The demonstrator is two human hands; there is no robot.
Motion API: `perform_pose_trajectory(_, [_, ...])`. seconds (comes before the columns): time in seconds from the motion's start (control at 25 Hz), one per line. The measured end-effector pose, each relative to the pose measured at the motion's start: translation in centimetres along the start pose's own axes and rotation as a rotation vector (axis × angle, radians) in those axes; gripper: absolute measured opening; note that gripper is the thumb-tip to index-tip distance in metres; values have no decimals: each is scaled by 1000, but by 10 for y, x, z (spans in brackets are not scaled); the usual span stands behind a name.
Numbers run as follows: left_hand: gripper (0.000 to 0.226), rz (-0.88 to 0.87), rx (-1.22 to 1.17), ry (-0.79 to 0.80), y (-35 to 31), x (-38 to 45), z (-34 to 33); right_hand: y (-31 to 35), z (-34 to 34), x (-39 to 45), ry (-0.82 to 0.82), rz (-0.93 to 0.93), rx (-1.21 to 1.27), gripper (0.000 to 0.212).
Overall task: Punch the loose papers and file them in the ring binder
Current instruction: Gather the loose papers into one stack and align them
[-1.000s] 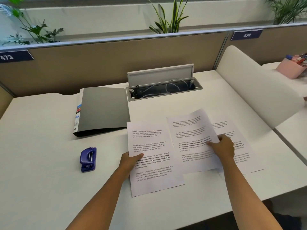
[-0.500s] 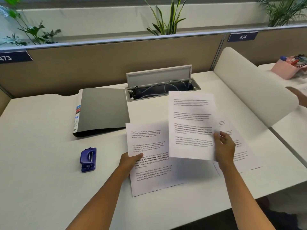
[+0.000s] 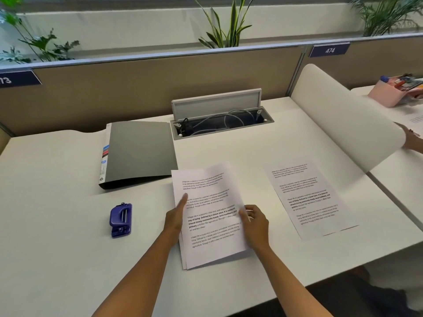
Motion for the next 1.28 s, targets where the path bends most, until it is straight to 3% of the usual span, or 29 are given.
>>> perform_pose_trajectory(0.08, [34, -66, 69, -32, -5, -4, 1, 0, -6, -2, 23, 20, -29, 11])
perform_pose_trajectory(0.16, [26, -96, 104, -29, -5, -6, 1, -1, -8, -3, 46, 51, -99, 14])
perform_pose_trajectory(0.28, [27, -120, 130, 13, -8, -10, 1, -7, -7, 13, 94, 51, -162, 55])
perform_pose_trajectory(0.4, [28, -170, 118, 82, -19, -20, -2, 0, -13, 28, 230, -101, 27, 83])
perform_pose_trajectory(0.44, [28, -195, 110, 98, -26, -25, -2, 10, -18, 29, 292, -133, 108, 80])
perform_pose_trajectory(0.56, [32, -296, 109, 147, -57, -42, -8, 60, -30, 29, 395, -41, 220, 42])
perform_pose_trajectory(0.84, [11, -530, 65, -44, -135, -86, -9, 144, -25, 17, 192, 222, 408, 12])
perform_pose_trajectory(1.0, [17, -669, 72, -67, -151, -103, -5, 155, -22, 11, 190, 268, 414, 12])
perform_pose_trajectory(1.28, [23, -669, 60, -85, -144, -108, -6, 148, -18, 8, 193, 237, 406, 20])
Point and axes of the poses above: each hand's wrist, its own x-axis towards the middle knuckle, its own z-axis out of the back of the hand, y = z × x, the point moved 10 cm from there along x, towards the middle knuckle, and after that the axes turned 7 degrees about x, right-handed, at the moved point
